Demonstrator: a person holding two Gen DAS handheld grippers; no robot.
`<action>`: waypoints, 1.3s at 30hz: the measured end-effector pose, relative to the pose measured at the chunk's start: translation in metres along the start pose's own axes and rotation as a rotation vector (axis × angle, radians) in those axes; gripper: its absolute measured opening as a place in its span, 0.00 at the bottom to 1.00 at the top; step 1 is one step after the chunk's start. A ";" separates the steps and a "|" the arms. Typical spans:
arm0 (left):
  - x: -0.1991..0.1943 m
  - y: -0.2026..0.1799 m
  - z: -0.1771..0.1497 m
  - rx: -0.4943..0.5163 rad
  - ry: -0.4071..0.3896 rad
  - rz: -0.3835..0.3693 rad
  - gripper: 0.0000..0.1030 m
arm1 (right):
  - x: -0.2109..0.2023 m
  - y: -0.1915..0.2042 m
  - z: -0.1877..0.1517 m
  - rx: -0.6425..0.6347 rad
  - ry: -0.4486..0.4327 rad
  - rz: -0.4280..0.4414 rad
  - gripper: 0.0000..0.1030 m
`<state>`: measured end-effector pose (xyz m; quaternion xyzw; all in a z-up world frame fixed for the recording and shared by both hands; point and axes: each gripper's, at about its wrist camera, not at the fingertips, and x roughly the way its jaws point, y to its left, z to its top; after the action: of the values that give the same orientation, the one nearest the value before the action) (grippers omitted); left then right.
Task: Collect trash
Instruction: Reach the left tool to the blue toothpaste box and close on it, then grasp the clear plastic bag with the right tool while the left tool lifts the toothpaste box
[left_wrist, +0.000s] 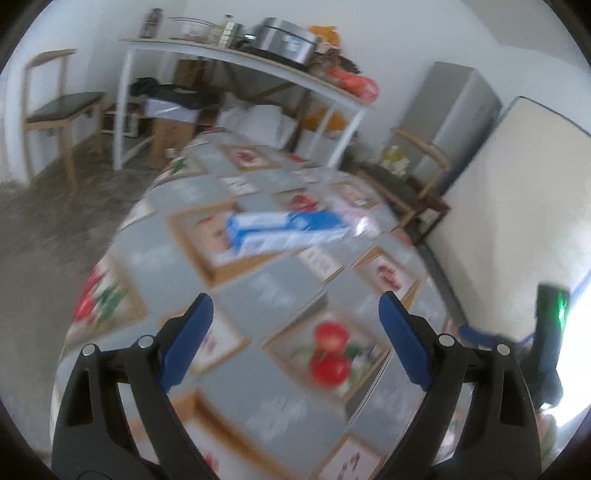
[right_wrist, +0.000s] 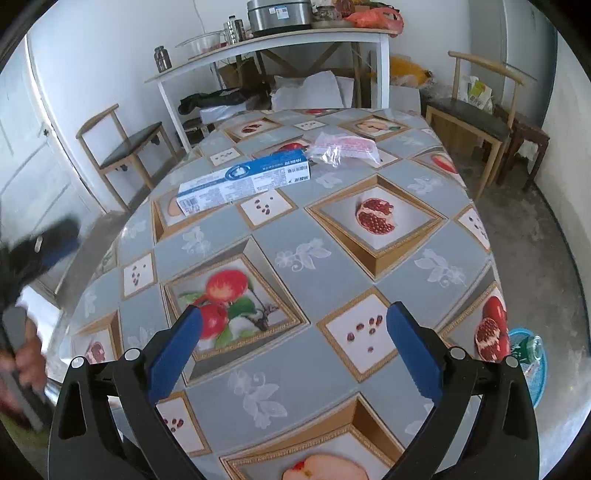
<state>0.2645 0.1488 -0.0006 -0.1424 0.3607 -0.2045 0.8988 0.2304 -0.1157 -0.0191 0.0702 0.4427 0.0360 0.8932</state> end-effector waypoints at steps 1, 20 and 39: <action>0.011 0.000 0.013 0.006 0.009 -0.025 0.85 | 0.003 -0.003 0.003 0.006 0.004 0.012 0.94; 0.243 -0.031 0.080 0.488 0.516 0.113 0.74 | 0.011 -0.042 0.006 0.076 0.019 0.077 0.94; 0.178 -0.042 0.026 0.350 0.571 0.122 0.51 | 0.001 -0.092 0.077 0.071 -0.057 0.187 0.94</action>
<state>0.3878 0.0309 -0.0704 0.0991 0.5652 -0.2406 0.7829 0.2925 -0.2132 0.0121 0.1439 0.4095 0.1016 0.8952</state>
